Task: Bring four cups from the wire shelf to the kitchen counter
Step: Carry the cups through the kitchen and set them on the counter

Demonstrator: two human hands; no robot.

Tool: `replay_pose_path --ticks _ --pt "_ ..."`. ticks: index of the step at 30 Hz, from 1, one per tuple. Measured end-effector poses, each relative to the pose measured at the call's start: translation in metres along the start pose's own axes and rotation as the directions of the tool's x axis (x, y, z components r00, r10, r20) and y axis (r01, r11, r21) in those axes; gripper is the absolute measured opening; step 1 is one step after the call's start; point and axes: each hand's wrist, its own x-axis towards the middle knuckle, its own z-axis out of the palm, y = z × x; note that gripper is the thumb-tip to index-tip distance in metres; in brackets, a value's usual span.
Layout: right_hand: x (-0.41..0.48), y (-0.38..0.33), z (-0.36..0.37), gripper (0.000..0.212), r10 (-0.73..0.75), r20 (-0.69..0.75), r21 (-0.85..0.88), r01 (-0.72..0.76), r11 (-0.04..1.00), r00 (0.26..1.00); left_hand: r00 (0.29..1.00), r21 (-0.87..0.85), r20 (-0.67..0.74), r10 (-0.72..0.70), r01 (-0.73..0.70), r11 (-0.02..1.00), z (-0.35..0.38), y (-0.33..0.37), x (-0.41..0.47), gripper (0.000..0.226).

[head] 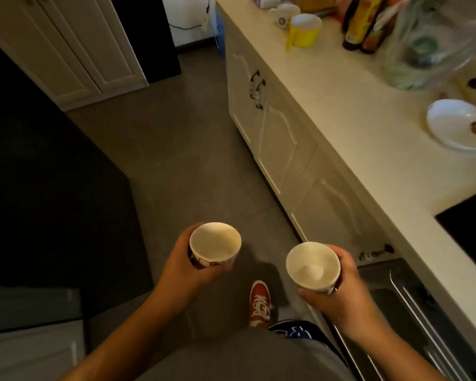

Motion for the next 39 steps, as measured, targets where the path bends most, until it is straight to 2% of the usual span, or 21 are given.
replay_pose_path --ticks 4,11,17,22,27,30,35,39 --pt "0.081 -0.032 0.009 0.089 -0.044 0.094 -0.024 0.047 0.999 0.995 0.997 -0.015 -0.070 -0.033 0.032 0.999 -0.010 0.019 0.037 0.084" --pt "0.207 -0.097 0.058 0.088 -0.195 0.256 -0.027 0.209 0.978 0.947 0.971 -0.040 -0.215 -0.105 0.098 0.994 -0.054 0.025 0.095 0.079" --pt "0.311 -0.139 0.123 0.088 -0.209 0.299 0.011 0.215 0.977 0.931 0.960 -0.063 -0.244 -0.135 0.123 0.990 -0.114 0.020 0.181 0.078" --pt "0.371 -0.167 0.149 0.088 -0.188 0.234 0.006 0.192 0.981 0.954 0.970 -0.052 -0.210 -0.127 0.119 0.992 -0.165 0.034 0.267 0.081" --pt "0.415 -0.179 0.136 0.090 -0.122 0.195 0.004 0.123 0.992 0.973 0.984 0.010 -0.144 -0.104 0.106 0.994 -0.188 0.060 0.356 0.082" --pt "0.441 -0.182 0.123 0.091 -0.084 0.142 0.004 0.085 0.996 0.986 0.990 0.016 -0.108 -0.091 0.093 0.996 -0.186 0.076 0.407 0.085" --pt "0.492 -0.183 0.100 0.086 -0.024 0.036 0.013 0.024 1.000 0.999 0.997 0.017 -0.040 -0.060 0.060 0.998 -0.167 0.101 0.491 0.078" --pt "0.555 -0.187 0.079 0.086 -0.039 -0.005 0.009 0.039 0.999 0.999 0.998 0.023 0.017 -0.055 0.055 0.998 -0.139 0.127 0.564 0.079"
